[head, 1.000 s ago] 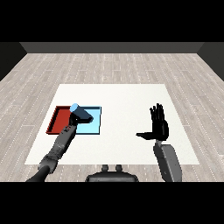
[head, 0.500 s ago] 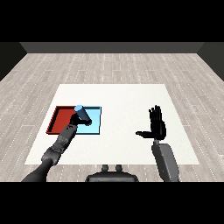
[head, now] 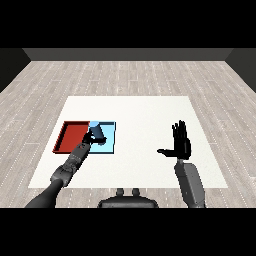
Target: Pick the blue can and put it in the blue box
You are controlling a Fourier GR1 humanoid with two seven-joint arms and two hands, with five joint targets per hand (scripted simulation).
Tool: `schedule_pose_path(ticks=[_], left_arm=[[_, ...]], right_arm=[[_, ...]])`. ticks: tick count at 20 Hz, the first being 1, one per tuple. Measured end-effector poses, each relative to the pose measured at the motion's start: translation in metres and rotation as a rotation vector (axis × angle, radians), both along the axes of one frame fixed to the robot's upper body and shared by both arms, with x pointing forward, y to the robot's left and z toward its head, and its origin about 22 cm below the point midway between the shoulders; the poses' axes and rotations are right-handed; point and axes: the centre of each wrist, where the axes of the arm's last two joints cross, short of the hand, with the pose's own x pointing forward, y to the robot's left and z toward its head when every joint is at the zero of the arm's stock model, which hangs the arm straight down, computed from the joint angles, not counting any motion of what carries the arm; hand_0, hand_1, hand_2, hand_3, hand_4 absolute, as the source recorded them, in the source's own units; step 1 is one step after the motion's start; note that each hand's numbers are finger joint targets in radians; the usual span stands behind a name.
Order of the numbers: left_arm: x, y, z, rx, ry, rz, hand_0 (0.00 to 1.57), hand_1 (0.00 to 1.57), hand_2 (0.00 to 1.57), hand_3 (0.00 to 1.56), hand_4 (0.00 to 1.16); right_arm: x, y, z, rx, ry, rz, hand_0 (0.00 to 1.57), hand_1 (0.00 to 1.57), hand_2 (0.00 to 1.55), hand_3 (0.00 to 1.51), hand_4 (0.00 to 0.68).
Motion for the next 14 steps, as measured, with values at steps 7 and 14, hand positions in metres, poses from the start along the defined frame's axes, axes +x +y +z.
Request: schedule_pose_path(ticks=[7,14], left_arm=[[-0.002,-0.007,-0.004,0.06,0.035,-0.035,0.0,0.0,0.0,0.0,0.0],[-0.007,-0.014,-0.01,0.065,-0.177,0.108,0.0,0.0,0.0,0.0,0.0]], right_arm=[[0.005,0.005,0.004,0.019,-0.011,0.011,0.0,0.0,0.0,0.0,0.0],[0.001,0.009,0.007,0.034,-0.033,0.028,0.0,0.0,0.0,0.0,0.0]])
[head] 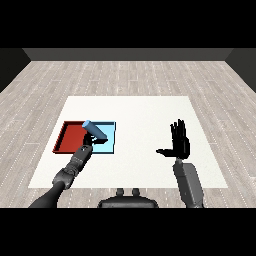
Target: Pick the blue can and put it in the blue box
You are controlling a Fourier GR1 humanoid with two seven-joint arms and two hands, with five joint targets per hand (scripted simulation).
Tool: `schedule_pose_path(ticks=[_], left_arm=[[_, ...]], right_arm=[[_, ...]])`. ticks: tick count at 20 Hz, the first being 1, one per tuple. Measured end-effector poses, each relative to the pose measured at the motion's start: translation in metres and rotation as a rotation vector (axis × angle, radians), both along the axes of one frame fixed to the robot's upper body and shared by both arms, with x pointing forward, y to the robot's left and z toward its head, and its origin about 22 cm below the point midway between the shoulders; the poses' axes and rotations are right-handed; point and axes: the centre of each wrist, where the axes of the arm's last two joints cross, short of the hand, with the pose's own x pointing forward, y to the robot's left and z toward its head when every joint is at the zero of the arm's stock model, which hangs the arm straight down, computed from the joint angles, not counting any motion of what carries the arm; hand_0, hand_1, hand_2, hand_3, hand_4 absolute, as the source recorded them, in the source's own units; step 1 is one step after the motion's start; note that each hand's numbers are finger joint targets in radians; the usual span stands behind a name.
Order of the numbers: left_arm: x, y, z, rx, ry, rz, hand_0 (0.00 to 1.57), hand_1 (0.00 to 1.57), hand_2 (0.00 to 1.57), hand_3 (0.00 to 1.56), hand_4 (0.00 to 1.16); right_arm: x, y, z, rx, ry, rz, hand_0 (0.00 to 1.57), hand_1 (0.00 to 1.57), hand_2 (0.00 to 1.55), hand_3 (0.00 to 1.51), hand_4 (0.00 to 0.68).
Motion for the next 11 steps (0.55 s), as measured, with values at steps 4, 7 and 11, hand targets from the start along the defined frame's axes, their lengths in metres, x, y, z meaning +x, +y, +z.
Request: schedule_pose_path(ticks=[4,7,11], left_arm=[[0.01,-0.001,0.016,-0.023,-0.266,-0.007,0.0,0.0,0.0,0.0,0.0],[0.009,-0.001,0.021,-0.071,-0.443,-0.101,0.0,0.0,0.0,0.0,0.0],[0.003,-0.013,0.028,-0.16,-0.647,-0.236,0.0,0.0,0.0,0.0,0.0]], right_arm=[[0.001,-0.002,0.004,0.005,-0.003,0.007,0.0,0.0,0.0,0.0,0.0],[-0.002,-0.003,-0.002,0.008,0.008,0.011,0.0,0.0,0.0,0.0,0.0],[-0.003,-0.005,-0.004,-0.028,0.025,0.01,0.0,0.0,0.0,0.0,0.0]])
